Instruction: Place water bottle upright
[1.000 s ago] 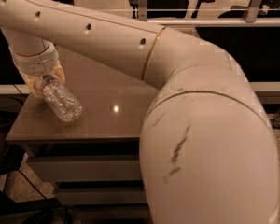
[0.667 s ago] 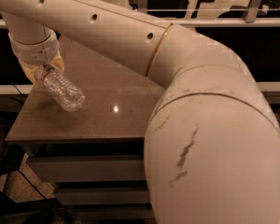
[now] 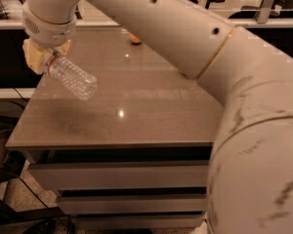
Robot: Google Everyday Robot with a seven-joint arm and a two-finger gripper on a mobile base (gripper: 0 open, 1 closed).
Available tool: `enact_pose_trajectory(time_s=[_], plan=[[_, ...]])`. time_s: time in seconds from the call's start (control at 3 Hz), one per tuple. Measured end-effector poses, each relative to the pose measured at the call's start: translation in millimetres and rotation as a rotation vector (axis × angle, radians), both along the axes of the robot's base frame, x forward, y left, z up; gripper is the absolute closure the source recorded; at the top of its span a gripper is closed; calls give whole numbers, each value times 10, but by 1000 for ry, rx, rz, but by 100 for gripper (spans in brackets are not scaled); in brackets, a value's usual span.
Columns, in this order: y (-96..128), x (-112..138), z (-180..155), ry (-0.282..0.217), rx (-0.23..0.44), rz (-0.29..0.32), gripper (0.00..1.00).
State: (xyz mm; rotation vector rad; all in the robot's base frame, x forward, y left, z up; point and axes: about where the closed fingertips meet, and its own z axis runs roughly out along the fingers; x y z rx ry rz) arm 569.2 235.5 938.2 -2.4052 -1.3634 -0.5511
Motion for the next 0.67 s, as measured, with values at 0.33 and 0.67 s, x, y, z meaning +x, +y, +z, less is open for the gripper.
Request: enact_pose_trajectory(time_s=[0.33,0.67], plan=[[-136,-75,226,-30,140,118,100],[-235,-84,244,-55,146,166,100]])
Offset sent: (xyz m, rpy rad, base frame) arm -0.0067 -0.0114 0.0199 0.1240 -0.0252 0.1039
